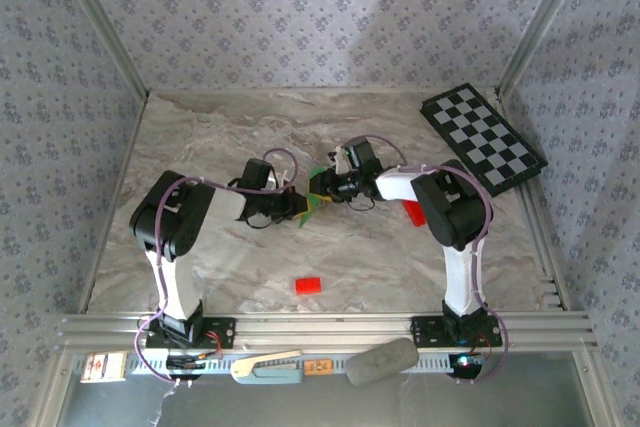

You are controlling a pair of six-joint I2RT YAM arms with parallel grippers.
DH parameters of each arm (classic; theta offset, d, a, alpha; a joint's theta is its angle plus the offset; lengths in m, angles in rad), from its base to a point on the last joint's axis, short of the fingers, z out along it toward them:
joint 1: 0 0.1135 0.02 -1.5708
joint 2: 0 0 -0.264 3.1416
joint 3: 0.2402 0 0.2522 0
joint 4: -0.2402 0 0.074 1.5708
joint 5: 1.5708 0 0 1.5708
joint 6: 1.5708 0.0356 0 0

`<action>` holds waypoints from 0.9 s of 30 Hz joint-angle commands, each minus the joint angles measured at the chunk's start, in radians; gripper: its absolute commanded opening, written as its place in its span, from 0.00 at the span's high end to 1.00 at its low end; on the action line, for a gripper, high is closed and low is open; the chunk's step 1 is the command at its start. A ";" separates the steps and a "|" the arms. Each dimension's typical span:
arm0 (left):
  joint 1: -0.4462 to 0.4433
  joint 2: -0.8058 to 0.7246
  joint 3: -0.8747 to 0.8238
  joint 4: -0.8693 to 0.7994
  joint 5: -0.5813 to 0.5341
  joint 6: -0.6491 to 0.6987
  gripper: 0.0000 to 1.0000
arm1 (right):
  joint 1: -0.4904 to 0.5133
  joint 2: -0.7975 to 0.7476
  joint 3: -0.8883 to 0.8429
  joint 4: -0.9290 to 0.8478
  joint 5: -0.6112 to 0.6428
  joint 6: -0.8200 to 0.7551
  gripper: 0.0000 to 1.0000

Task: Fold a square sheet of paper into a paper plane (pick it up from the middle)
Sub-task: Fold the wing for the fifth time at the center of the table.

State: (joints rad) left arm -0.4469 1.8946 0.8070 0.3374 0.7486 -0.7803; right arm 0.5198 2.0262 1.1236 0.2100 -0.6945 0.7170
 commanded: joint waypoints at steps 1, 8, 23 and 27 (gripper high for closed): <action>0.004 0.031 0.010 -0.033 0.004 -0.003 0.92 | 0.005 0.029 0.033 -0.034 0.024 0.004 0.60; 0.004 0.031 0.010 -0.039 0.001 -0.004 0.91 | 0.006 0.040 0.043 -0.056 0.043 0.013 0.60; 0.005 0.031 0.007 -0.046 -0.003 -0.001 0.90 | 0.009 0.058 0.060 -0.104 0.073 0.015 0.60; 0.005 0.027 0.003 -0.049 -0.005 0.001 0.89 | 0.012 0.065 0.097 -0.138 0.091 0.003 0.60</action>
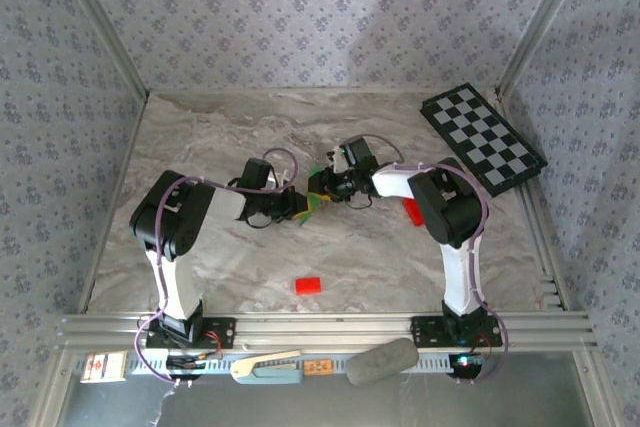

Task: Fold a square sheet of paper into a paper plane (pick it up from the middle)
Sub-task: Fold the wing for the fifth time at the center of the table.

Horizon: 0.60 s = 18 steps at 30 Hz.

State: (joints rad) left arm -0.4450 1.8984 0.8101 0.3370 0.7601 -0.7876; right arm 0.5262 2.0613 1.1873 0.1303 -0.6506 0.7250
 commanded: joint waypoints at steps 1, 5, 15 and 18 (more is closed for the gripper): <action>0.003 0.019 0.001 -0.053 -0.017 0.011 0.89 | 0.007 0.031 0.037 -0.069 0.053 -0.008 0.60; 0.003 0.003 -0.004 -0.073 -0.019 0.022 0.87 | 0.008 0.034 0.047 -0.110 0.074 -0.020 0.60; 0.003 -0.050 -0.031 -0.119 -0.018 0.029 0.85 | 0.008 0.040 0.061 -0.149 0.091 -0.024 0.61; 0.003 -0.057 -0.036 -0.132 -0.021 0.033 0.85 | 0.008 0.040 0.064 -0.156 0.091 -0.025 0.61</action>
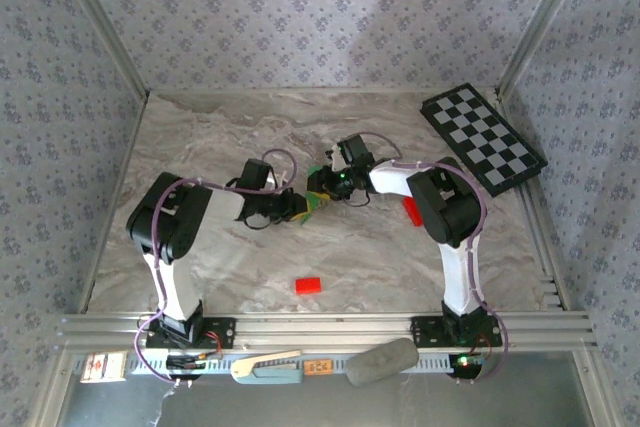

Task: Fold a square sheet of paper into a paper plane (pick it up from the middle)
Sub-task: Fold the wing for the fifth time at the center of the table.

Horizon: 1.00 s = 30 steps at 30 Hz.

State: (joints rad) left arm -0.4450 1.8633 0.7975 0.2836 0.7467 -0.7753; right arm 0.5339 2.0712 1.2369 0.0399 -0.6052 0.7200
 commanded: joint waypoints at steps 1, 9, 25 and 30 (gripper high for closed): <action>0.003 -0.024 -0.024 -0.080 -0.010 0.021 0.85 | 0.001 0.032 0.016 -0.068 0.046 -0.021 0.61; 0.003 -0.043 -0.036 -0.107 -0.013 0.025 0.87 | 0.003 0.041 0.035 -0.096 0.053 -0.029 0.61; 0.003 -0.249 -0.001 -0.273 -0.148 0.072 0.69 | 0.014 0.052 0.082 -0.181 0.075 -0.057 0.63; -0.009 -0.246 0.001 -0.177 -0.104 0.026 0.73 | 0.013 0.053 0.087 -0.188 0.074 -0.056 0.63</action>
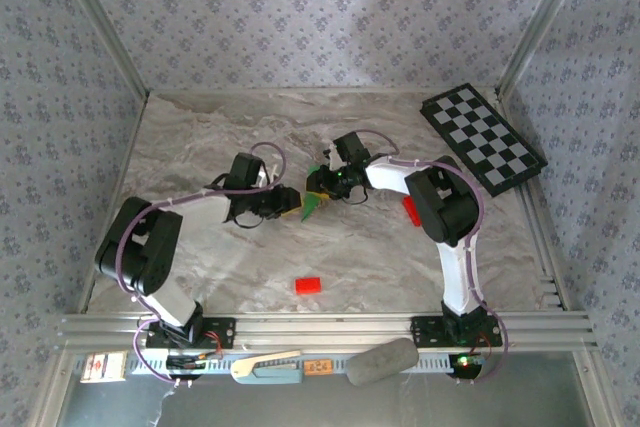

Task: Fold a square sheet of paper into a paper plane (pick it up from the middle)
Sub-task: Fold the wing for the fifth time at the center of the table.

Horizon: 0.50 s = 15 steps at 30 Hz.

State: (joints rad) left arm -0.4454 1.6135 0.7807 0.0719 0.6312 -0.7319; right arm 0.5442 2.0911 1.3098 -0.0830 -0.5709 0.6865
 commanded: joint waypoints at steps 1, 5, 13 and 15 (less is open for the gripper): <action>-0.015 0.018 0.026 0.051 0.024 -0.025 0.75 | 0.004 0.034 0.014 -0.066 0.039 -0.022 0.63; -0.030 0.069 0.058 0.079 0.052 -0.038 0.81 | 0.004 0.034 0.017 -0.069 0.036 -0.022 0.63; -0.042 0.151 0.090 0.080 0.081 -0.045 0.86 | 0.006 0.033 0.022 -0.076 0.031 -0.024 0.64; -0.042 0.165 0.090 0.075 0.079 -0.044 0.86 | 0.007 0.033 0.023 -0.079 0.030 -0.024 0.64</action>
State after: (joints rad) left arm -0.4808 1.7538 0.8448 0.1379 0.6857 -0.7727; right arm 0.5461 2.0937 1.3174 -0.0963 -0.5663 0.6857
